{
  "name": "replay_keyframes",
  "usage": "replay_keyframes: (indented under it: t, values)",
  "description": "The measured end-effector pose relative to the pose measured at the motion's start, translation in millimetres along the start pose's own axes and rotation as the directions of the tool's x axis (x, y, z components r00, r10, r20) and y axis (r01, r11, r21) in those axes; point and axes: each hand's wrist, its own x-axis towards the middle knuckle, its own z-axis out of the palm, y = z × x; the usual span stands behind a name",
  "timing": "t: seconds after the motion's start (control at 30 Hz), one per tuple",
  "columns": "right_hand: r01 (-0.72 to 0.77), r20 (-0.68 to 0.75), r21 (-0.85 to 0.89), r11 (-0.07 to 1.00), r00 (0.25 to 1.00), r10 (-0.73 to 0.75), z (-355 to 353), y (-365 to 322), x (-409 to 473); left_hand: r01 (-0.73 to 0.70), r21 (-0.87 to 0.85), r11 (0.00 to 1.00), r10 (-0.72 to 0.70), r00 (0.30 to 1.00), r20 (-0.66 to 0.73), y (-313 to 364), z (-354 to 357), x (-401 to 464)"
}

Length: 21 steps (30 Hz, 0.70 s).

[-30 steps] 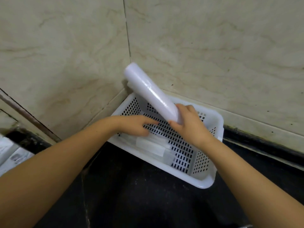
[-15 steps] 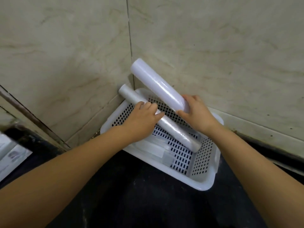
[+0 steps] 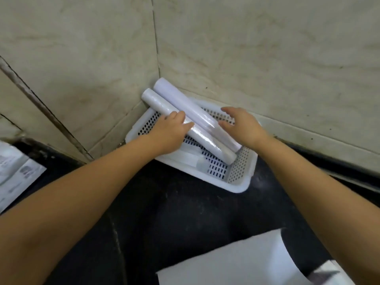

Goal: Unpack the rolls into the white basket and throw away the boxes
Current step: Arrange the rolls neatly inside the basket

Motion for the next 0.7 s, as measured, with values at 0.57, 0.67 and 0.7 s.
replay_keyframes:
  t: [0.57, 0.67, 0.7]
  values:
    - [0.024, 0.711, -0.317, 0.948, 0.668, 0.221, -27, 105, -342, 0.230, -0.218, 0.948, -0.081, 0.842, 0.534, 224, 9, -154]
    - [0.158, 0.535, -0.469, 0.869, 0.834, 0.137, -8, 100, -372, 0.360, -0.258, 0.896, -0.168, 0.815, 0.555, 230, 10, -171]
    - [0.181, 0.467, -0.498, 0.848, 0.880, 0.086, -6, 100, -377, 0.397, -0.284, 0.873, -0.177, 0.799, 0.574, 232, 4, -176]
